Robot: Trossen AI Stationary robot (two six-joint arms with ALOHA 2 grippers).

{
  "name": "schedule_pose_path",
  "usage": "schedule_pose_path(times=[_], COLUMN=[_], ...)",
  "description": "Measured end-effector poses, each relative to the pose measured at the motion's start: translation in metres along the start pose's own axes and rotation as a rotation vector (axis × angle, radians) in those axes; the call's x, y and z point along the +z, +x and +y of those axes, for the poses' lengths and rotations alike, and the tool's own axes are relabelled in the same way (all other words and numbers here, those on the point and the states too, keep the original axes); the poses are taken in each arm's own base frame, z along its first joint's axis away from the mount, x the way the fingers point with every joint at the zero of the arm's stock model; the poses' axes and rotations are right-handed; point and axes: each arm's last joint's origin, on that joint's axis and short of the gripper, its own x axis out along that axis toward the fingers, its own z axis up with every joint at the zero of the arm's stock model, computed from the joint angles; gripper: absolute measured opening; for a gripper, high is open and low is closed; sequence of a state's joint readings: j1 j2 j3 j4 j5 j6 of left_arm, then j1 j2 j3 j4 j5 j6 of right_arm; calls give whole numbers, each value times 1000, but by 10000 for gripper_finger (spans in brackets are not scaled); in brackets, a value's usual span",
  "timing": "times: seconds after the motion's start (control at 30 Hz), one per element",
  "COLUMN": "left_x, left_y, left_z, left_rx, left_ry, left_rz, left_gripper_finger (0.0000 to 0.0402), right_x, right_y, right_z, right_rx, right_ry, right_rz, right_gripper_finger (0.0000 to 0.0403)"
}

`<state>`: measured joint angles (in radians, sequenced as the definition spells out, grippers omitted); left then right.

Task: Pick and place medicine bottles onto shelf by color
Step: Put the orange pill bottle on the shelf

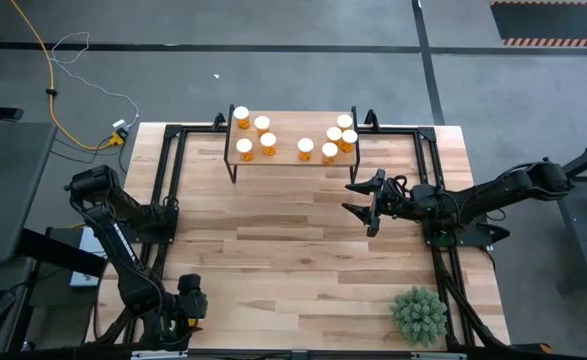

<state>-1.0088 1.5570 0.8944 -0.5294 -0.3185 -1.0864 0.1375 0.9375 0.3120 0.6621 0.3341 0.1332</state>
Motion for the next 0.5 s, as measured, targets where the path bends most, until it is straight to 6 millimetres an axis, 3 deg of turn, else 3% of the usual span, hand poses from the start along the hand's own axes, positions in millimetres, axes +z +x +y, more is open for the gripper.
schedule_pose_path(times=[0.13, 0.5], left_x=[-1, -7], left_y=[-1, -2], left_z=[-1, -4], left_rx=[-35, -75], left_ry=[-77, -497], left_rz=[66, 286], left_gripper_finger=[280, 280], right_x=[0, 0], right_y=[0, 0], right_z=[0, 0], right_rx=[0, 0], right_ry=[0, 0], right_rz=[0, 0], right_gripper_finger=[257, 257])
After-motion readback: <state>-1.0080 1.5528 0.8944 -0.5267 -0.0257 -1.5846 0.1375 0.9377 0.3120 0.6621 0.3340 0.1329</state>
